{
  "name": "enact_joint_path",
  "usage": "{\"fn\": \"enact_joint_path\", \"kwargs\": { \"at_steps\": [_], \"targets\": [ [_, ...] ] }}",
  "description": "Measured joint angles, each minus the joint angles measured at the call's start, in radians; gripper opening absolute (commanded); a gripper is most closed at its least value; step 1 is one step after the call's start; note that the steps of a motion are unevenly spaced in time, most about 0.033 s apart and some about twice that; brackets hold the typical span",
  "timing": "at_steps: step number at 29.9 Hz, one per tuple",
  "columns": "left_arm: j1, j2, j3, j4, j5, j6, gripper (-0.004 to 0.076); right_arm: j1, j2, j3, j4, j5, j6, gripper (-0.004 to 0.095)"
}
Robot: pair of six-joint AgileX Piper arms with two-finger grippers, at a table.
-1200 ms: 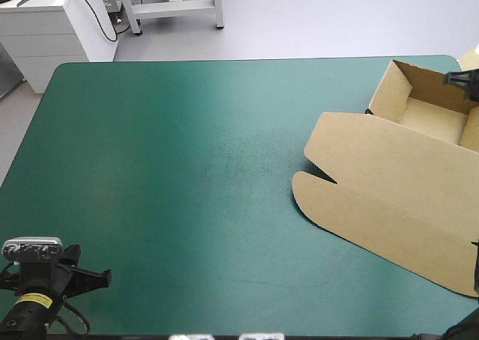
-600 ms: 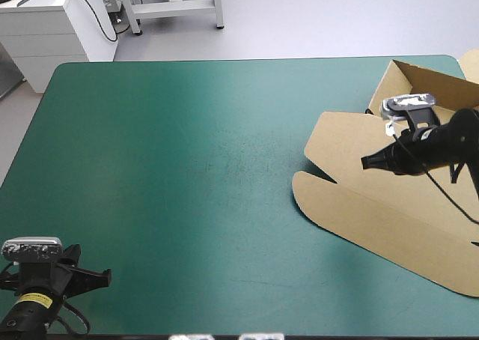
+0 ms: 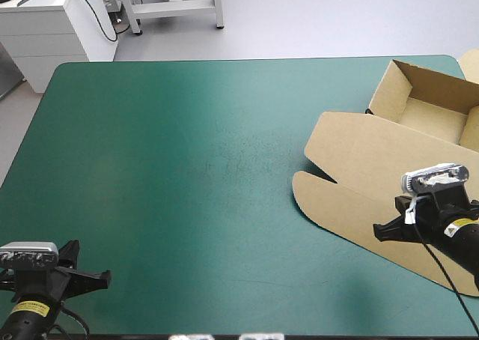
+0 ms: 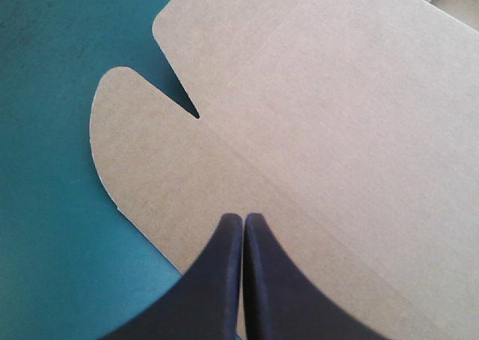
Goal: Fold the box
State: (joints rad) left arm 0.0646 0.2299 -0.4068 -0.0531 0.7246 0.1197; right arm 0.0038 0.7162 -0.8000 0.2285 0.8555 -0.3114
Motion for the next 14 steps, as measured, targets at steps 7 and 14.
{"fn": "enact_joint_path", "kwargs": {
  "at_steps": [7,14],
  "targets": [
    [0.000,-0.142,0.014,-0.001,-0.014,0.006,-0.0008,0.000,-0.142,0.168,0.002,-0.213,-0.069,-0.0021],
    [0.000,-0.204,0.016,-0.001,-0.016,0.010,-0.0008,0.000,-0.285,0.346,0.036,-0.353,-0.076,-0.0021]
  ]
}}
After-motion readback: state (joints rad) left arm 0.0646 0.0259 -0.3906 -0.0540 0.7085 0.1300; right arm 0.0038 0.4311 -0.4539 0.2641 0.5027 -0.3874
